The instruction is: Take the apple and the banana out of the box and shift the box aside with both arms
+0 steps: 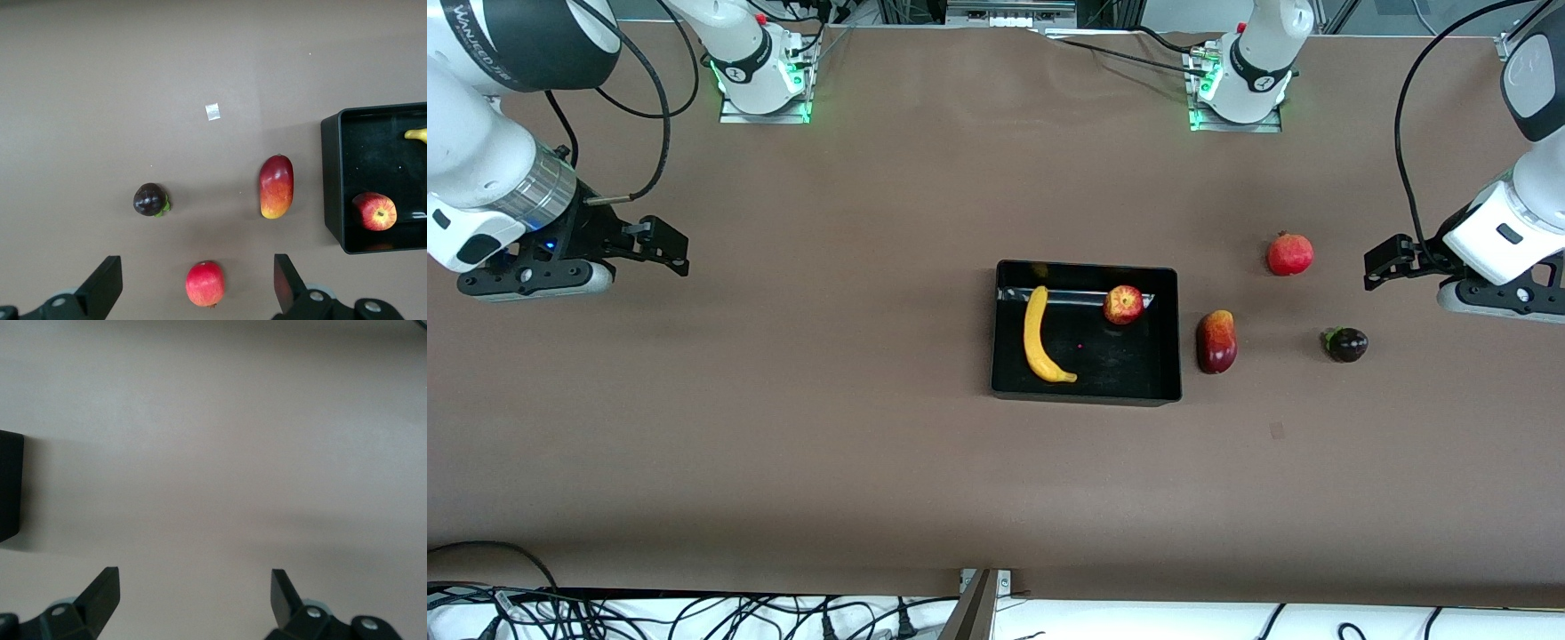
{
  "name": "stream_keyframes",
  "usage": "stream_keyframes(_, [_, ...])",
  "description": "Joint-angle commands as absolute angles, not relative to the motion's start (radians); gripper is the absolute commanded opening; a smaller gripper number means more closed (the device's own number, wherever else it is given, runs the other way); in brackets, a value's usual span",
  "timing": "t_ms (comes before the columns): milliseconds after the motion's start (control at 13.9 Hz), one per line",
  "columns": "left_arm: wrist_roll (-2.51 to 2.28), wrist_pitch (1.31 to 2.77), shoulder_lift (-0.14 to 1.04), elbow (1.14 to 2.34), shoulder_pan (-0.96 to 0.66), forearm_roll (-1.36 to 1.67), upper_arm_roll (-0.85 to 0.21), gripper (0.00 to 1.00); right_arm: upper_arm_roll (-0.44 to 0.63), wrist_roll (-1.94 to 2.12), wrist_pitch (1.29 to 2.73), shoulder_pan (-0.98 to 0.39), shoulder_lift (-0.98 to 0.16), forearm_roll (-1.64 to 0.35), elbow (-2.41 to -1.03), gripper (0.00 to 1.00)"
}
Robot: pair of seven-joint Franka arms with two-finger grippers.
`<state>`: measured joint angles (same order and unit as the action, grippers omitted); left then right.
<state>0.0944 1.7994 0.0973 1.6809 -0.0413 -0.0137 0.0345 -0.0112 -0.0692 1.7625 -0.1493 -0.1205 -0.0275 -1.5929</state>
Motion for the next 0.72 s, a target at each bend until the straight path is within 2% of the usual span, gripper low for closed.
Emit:
stream_keyframes(0, [0.127, 1.795, 0.083, 1.701, -0.052, -0.011, 0.041, 1.0, -0.008, -0.057, 1.753, -0.149, -0.113, -0.028, -1.591, 1.0])
stream_keyframes(649, [0.117, 1.729, 0.118, 1.71, -0.083, -0.011, 0.038, 1.0, -0.006, -0.057, 1.759, -0.149, -0.114, -0.026, -1.589, 1.0])
